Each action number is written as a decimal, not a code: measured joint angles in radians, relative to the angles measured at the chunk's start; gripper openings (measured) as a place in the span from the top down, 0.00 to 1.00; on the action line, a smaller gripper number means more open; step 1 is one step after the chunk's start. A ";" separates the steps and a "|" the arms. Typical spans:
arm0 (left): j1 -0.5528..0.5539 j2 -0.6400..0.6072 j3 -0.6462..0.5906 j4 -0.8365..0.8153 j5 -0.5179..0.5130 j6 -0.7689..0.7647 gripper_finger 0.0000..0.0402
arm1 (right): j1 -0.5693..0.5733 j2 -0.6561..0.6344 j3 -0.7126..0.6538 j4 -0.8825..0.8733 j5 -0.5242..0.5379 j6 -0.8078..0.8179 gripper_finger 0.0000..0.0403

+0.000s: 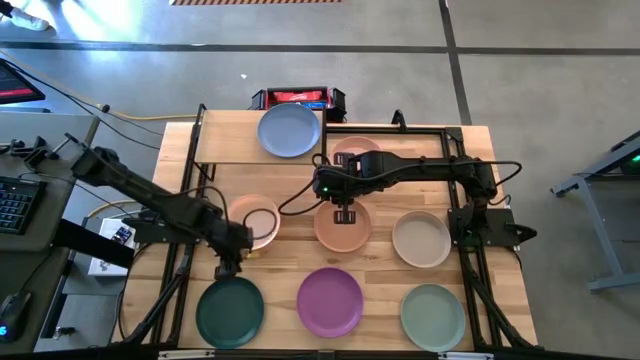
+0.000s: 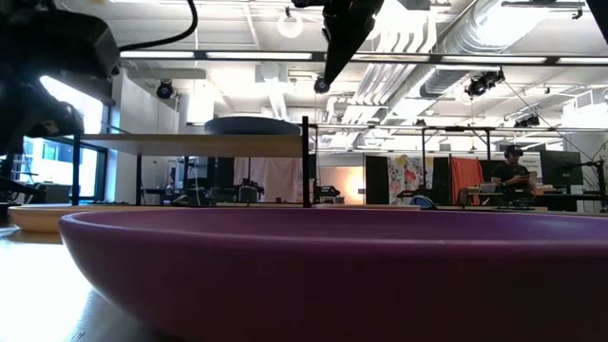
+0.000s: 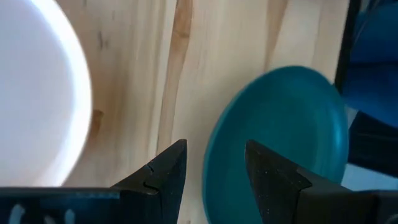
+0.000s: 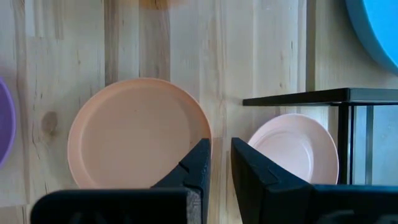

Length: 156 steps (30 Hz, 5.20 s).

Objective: Place and stack plates onto a shelf
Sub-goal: Stack the dark green plate on top of the blue plate on the shelf

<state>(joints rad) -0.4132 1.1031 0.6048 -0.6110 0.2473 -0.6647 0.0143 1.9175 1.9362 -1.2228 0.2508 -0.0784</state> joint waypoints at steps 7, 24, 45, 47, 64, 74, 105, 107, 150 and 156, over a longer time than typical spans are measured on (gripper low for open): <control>-0.060 0.067 0.000 0.050 0.007 -0.021 0.62 | 0.000 0.000 0.000 0.000 0.000 -0.005 0.90; -0.156 0.168 0.000 0.062 0.007 -0.093 0.62 | 0.000 0.000 0.000 0.001 0.000 -0.007 0.90; -0.173 0.194 0.000 0.079 -0.048 -0.147 0.62 | 0.000 0.000 0.000 0.004 -0.027 -0.008 0.90; -0.174 0.202 0.000 0.077 -0.048 -0.146 0.62 | 0.000 0.000 0.000 0.004 -0.027 -0.008 0.90; -0.176 0.318 0.002 0.096 -0.047 -0.171 0.66 | 0.000 0.001 0.000 0.004 -0.026 -0.008 0.90; -0.176 0.321 0.000 0.104 -0.041 -0.172 0.86 | 0.000 0.001 0.000 0.004 -0.026 -0.008 0.90; -0.129 0.029 -0.002 0.008 -0.092 -0.571 1.00 | 0.000 0.001 -0.001 0.079 -0.178 0.431 0.64; -0.114 -0.004 -0.002 0.007 -0.113 -0.620 1.00 | 0.000 0.001 -0.001 0.108 -0.190 0.492 0.64; 0.275 -0.082 0.138 0.013 -0.566 -0.555 1.00 | -0.034 0.001 -0.001 0.161 -0.164 0.515 0.64; 0.277 -0.082 0.138 0.059 -0.617 -0.515 1.00 | -0.036 0.001 -0.001 0.159 -0.164 0.515 0.65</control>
<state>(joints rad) -0.1364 1.0210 0.7429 -0.5520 -0.3698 -1.1797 -0.0219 1.9186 1.9354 -1.0641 0.0872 0.4366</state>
